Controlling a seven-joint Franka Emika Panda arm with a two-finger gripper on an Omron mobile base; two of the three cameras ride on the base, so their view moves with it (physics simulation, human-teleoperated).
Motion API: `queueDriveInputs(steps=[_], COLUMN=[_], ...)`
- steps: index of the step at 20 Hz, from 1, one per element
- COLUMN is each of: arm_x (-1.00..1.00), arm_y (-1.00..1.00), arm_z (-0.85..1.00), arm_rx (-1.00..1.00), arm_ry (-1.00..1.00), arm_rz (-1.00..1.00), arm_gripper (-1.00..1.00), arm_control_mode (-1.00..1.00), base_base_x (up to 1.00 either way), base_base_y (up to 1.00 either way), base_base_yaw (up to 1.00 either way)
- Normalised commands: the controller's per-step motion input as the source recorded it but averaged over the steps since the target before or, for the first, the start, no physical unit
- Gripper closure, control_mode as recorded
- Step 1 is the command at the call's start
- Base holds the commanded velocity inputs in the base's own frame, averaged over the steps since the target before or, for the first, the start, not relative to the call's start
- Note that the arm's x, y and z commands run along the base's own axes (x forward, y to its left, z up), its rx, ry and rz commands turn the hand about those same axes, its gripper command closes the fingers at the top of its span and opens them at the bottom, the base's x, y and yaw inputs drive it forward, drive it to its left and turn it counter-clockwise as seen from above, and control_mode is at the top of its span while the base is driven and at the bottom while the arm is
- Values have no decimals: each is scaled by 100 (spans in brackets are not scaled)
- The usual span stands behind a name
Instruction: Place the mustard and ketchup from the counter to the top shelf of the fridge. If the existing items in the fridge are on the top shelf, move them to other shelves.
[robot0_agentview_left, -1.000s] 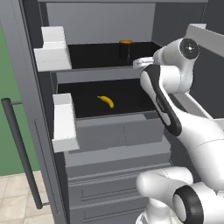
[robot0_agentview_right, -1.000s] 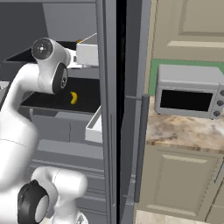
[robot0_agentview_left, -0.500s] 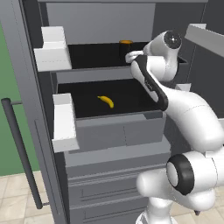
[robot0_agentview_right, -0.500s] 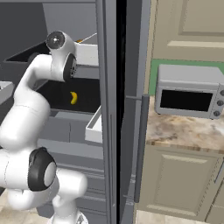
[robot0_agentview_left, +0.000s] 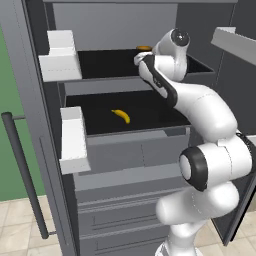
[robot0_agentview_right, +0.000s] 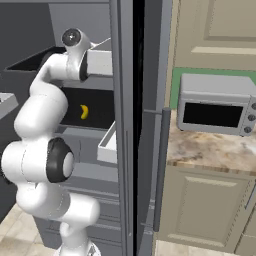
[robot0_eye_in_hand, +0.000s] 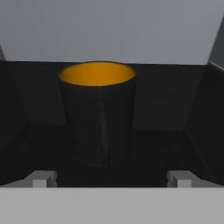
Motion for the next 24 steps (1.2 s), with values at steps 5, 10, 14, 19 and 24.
queueDriveInputs(steps=[5,10,14,19,24], arm_x=[68,66,41,0,-6], arm_y=[12,0,0,0,0], arm_z=[0,0,0,0,0], arm_rx=[0,0,0,0,0], arm_ry=[0,0,0,0,0], arm_rz=[0,0,0,0,0], arm_gripper=[-100,-100,100,100,100], arm_control_mode=[-100,-100,-100,-100,-100], base_base_x=[0,0,0,0,0], base_base_y=[0,0,0,0,0], base_base_yaw=[0,0,0,0,0])
